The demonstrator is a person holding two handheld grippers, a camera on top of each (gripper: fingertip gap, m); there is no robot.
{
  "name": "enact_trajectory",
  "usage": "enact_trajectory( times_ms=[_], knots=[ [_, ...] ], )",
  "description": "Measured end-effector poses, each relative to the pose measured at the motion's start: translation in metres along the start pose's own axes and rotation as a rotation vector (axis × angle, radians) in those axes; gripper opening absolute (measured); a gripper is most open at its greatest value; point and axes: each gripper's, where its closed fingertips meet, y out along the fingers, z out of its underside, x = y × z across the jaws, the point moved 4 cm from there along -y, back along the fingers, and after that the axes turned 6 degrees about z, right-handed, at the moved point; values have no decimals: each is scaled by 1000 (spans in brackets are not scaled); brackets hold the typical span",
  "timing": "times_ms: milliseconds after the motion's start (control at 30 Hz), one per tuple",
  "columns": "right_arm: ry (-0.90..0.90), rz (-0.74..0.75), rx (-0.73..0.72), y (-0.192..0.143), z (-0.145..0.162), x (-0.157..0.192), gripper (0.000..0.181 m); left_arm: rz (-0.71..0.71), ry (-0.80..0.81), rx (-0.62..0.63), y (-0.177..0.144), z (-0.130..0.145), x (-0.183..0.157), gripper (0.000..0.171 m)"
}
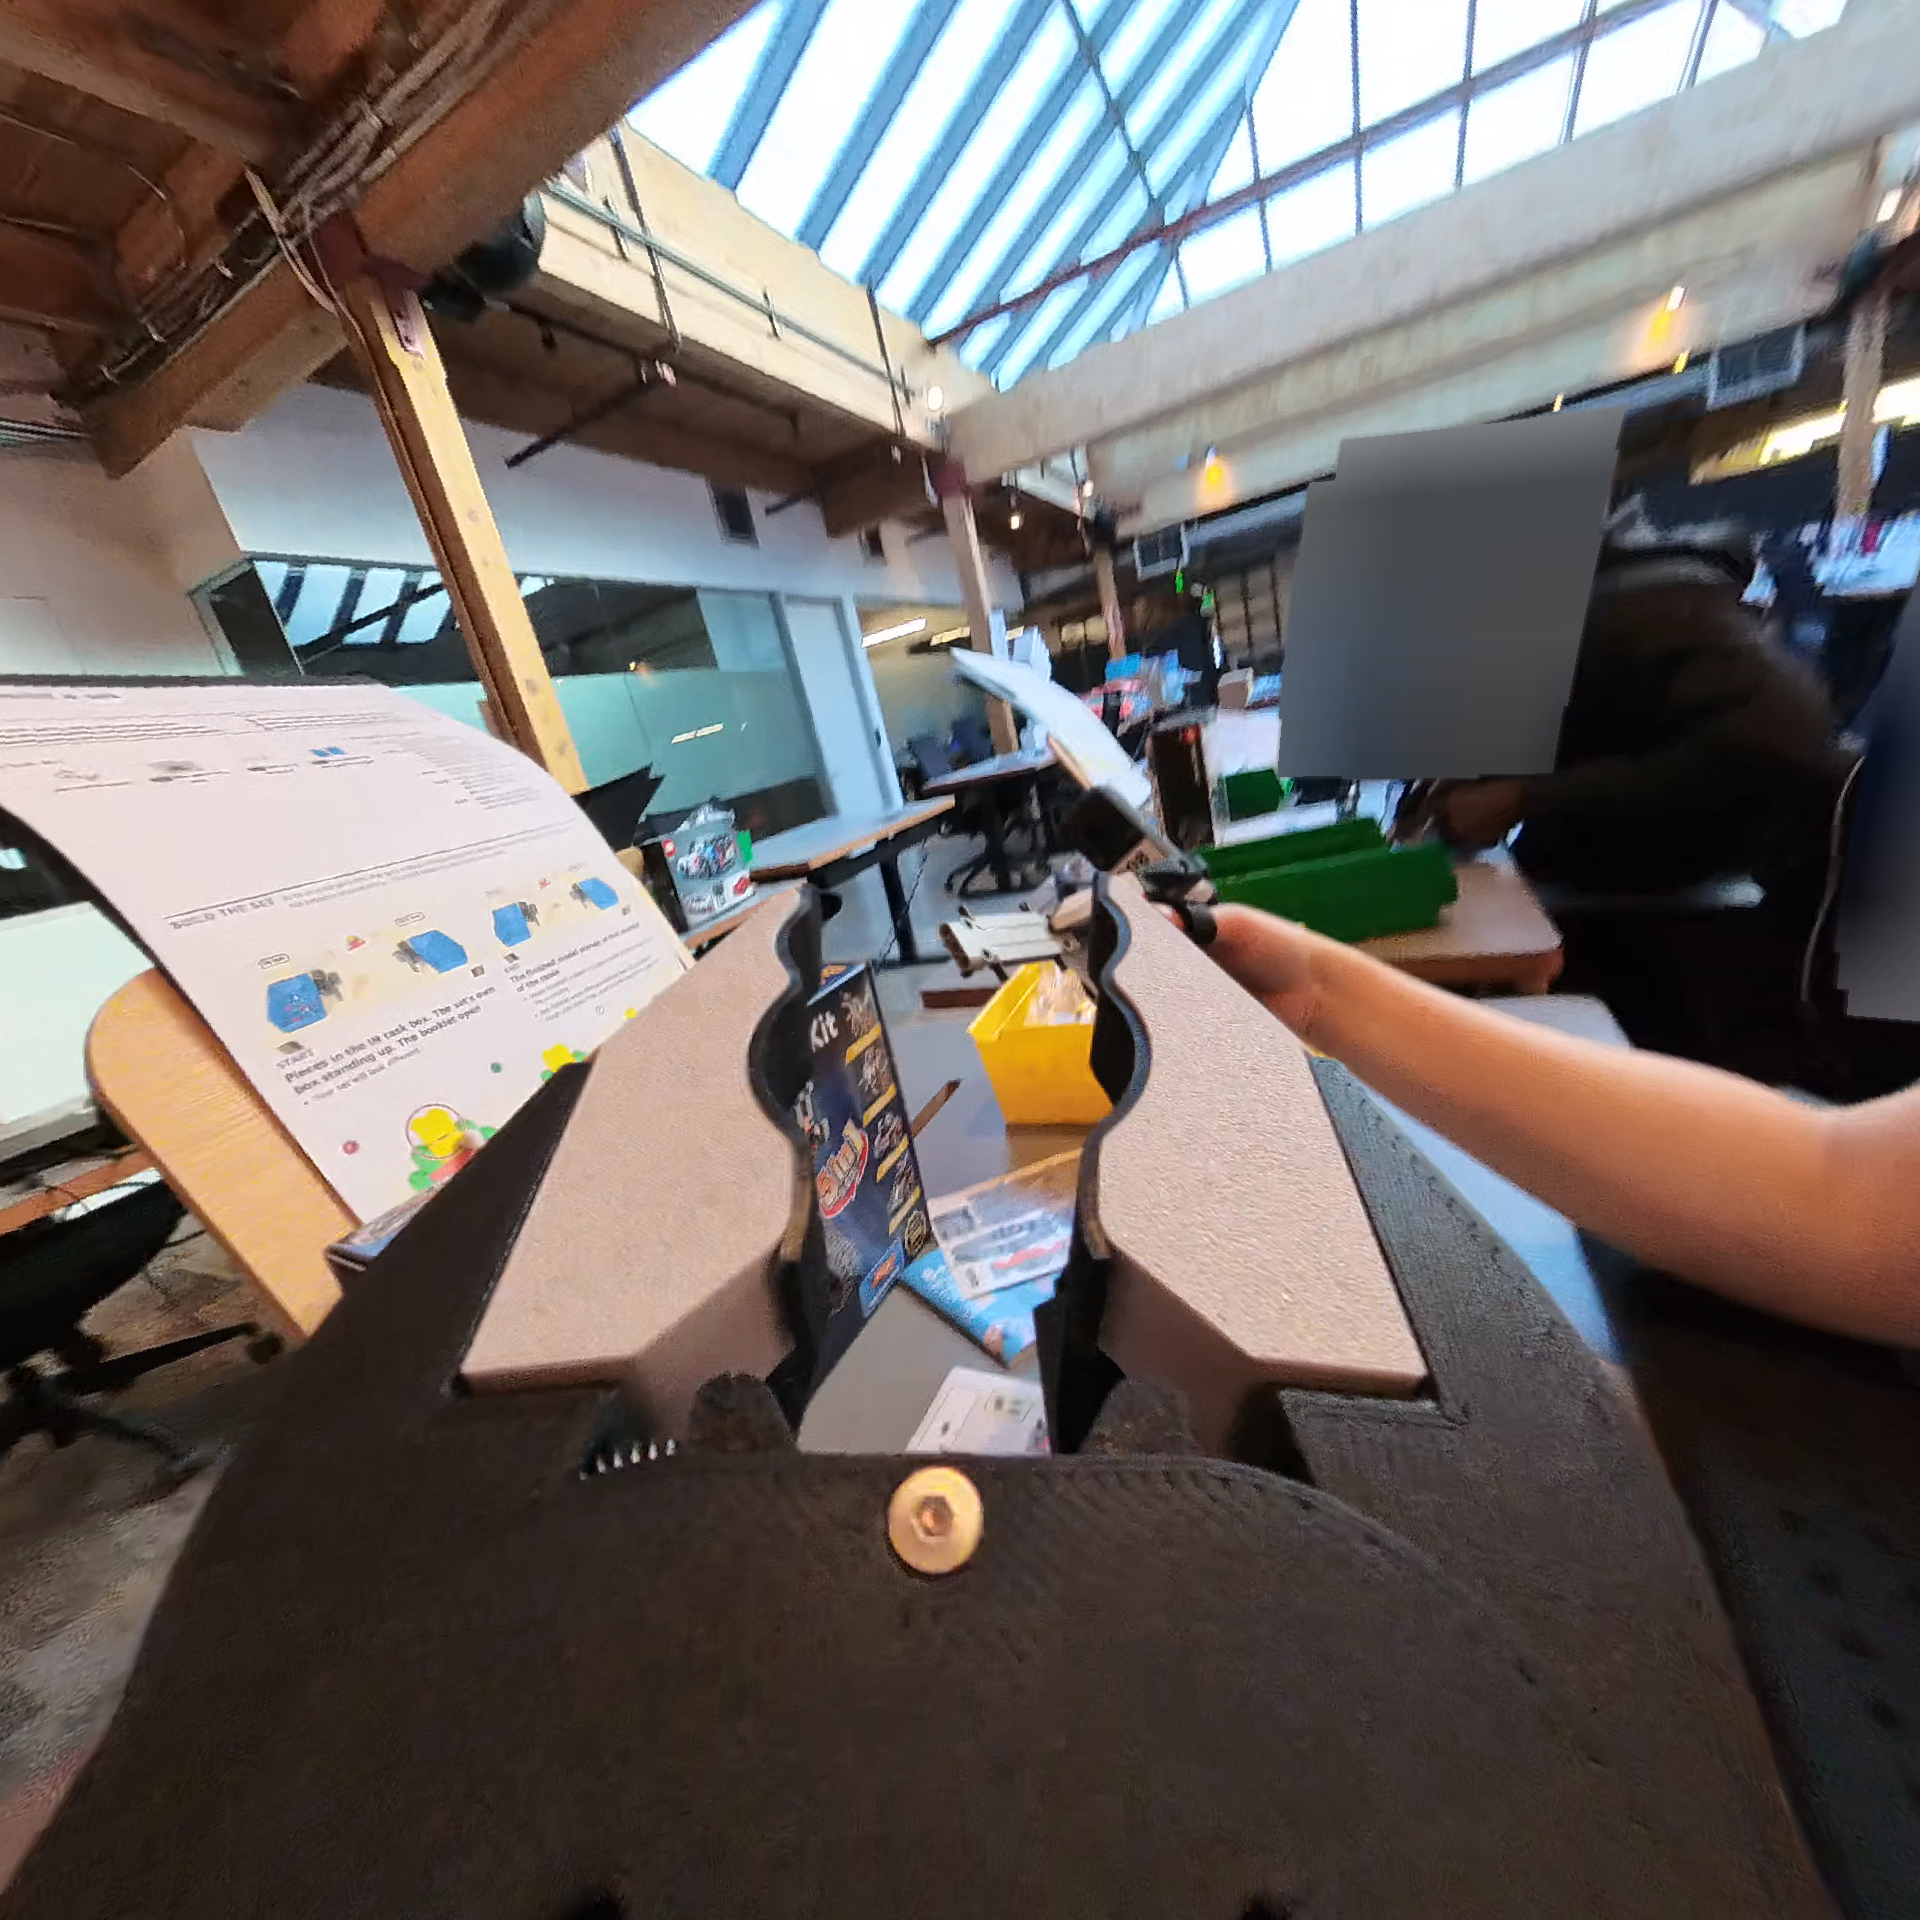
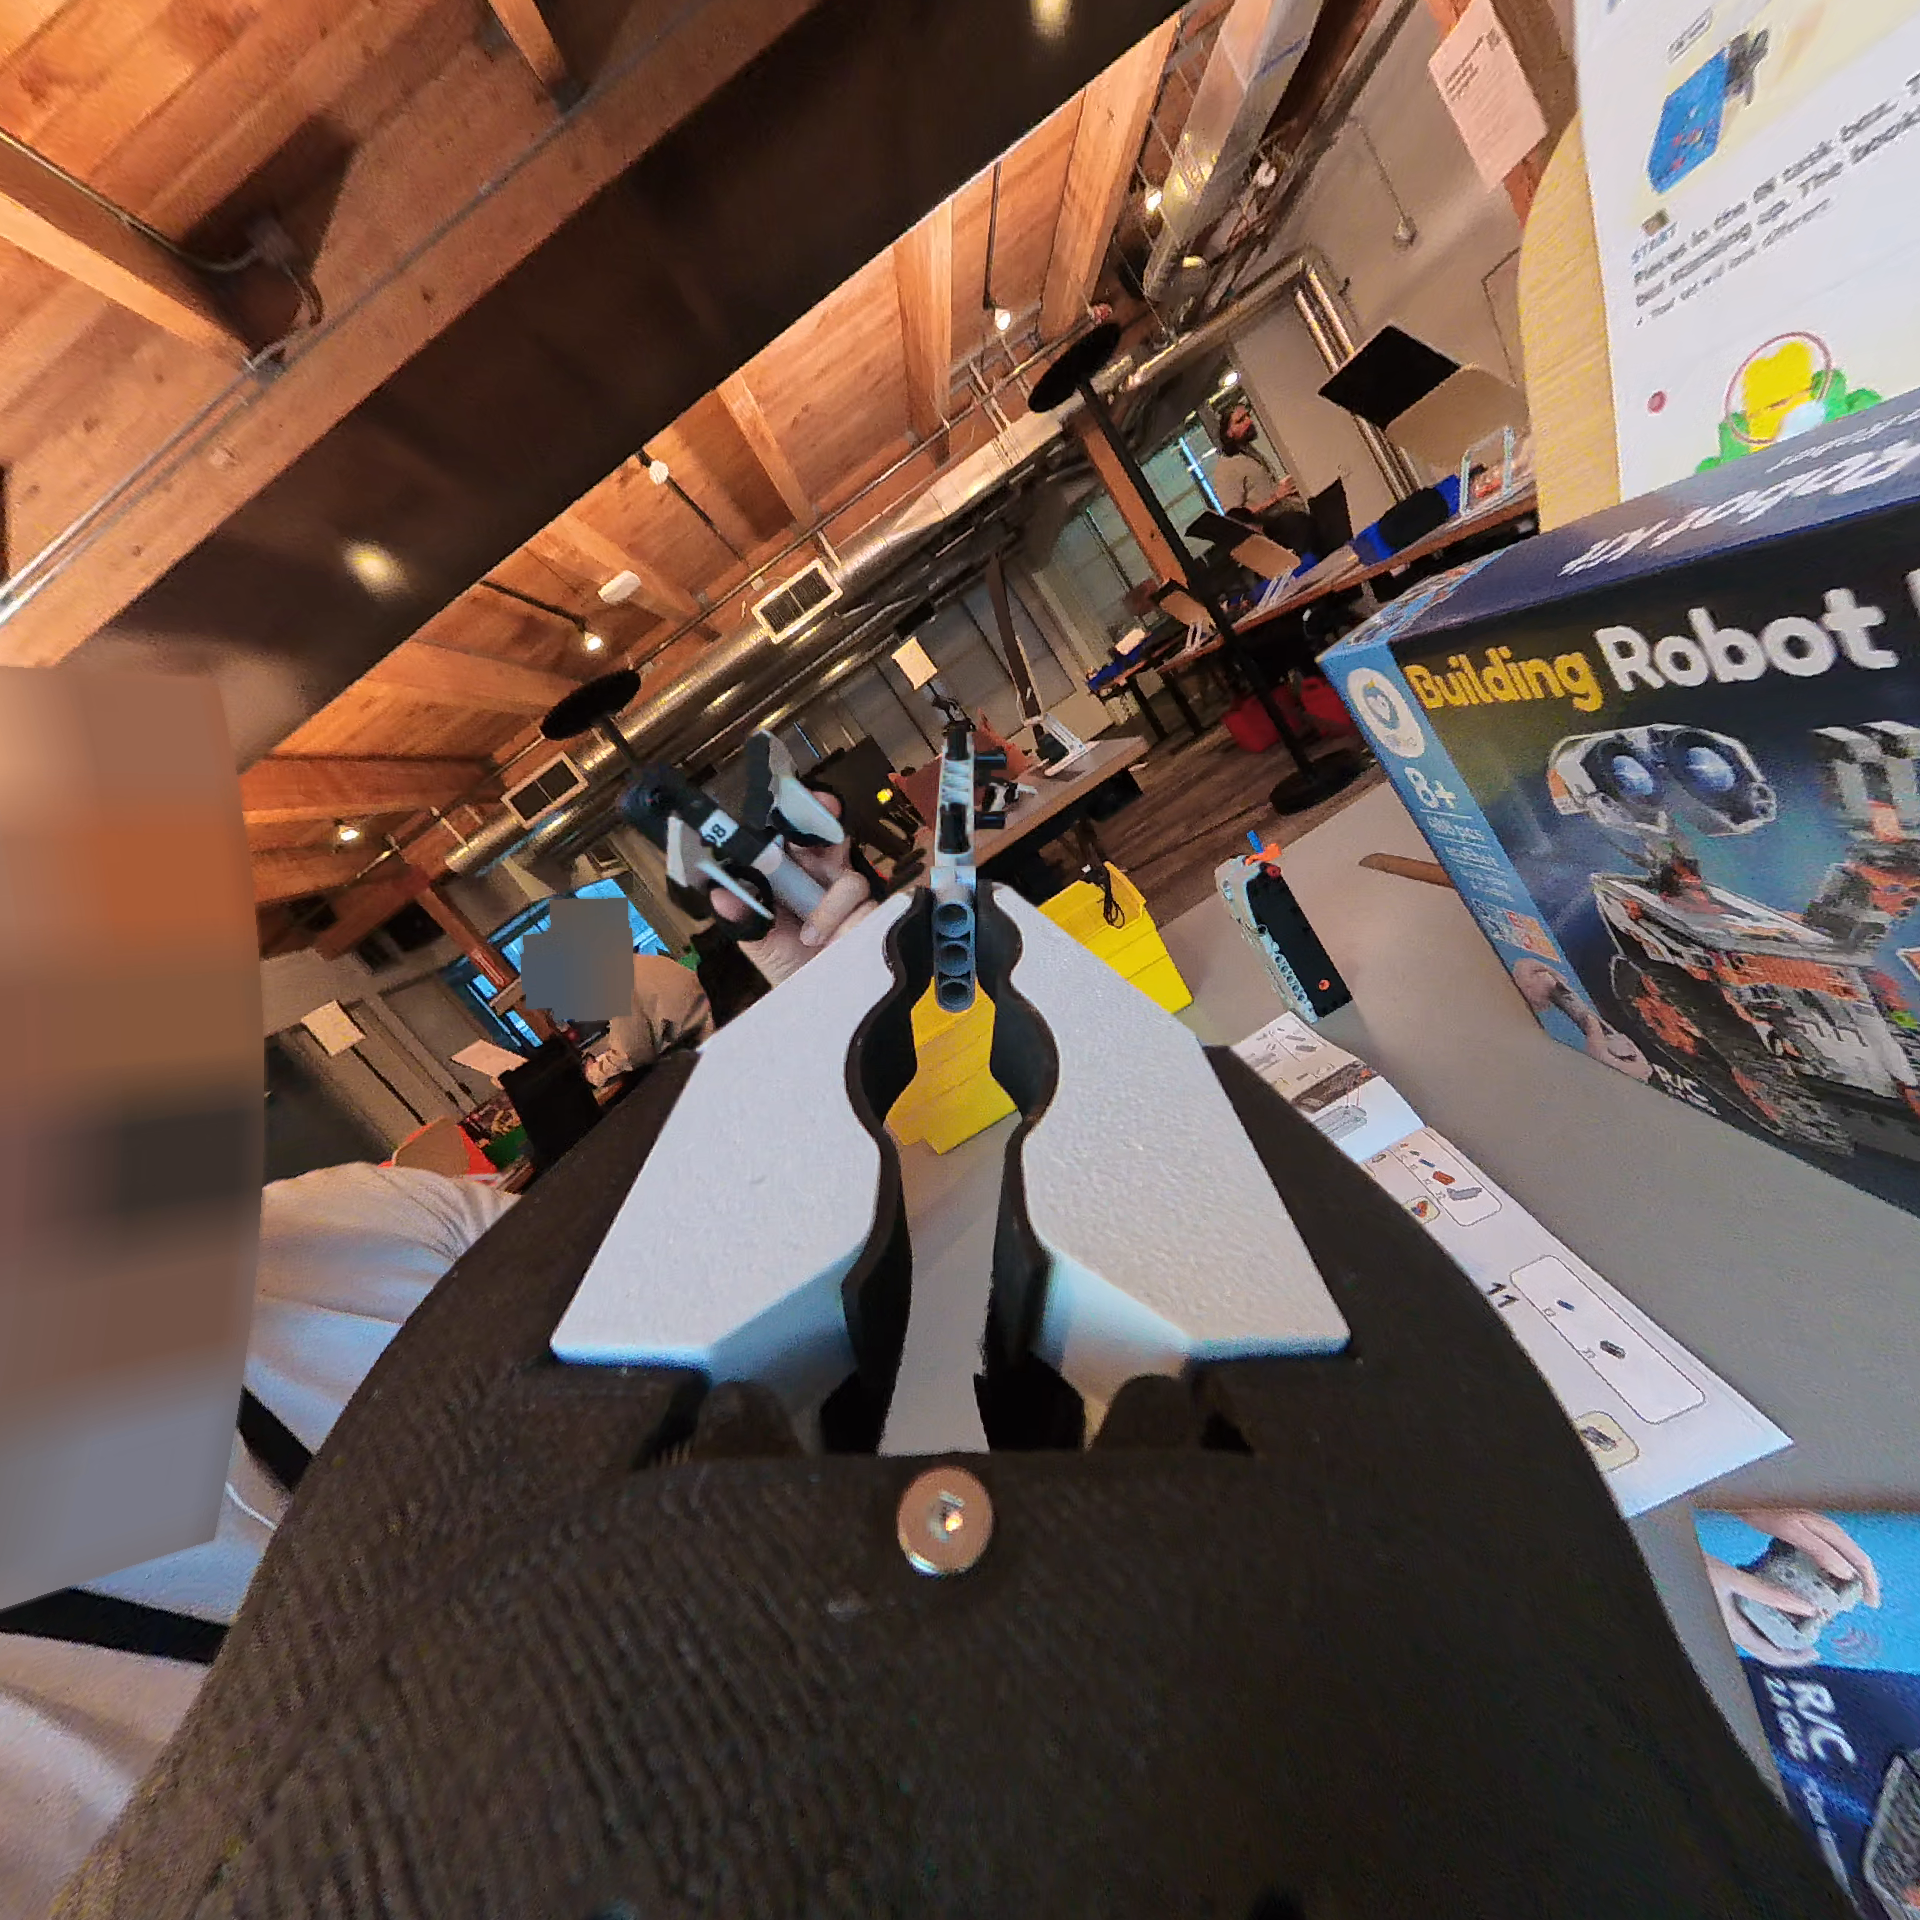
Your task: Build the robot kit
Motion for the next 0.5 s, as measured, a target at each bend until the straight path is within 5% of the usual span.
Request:
enact_trajectory(
  times_ms=[200,367,500],
  knots=[
    [-100,-15,18,6,1,13,6,37,-137,14,-12,7,8,35],
    [-637,-112,-99,50,15,71,7,104,-283,79,19,41,10,41],
    [-917,-117,-100,80,42,96,7,251,-287,34,24,36,-9,42]
  ],
)
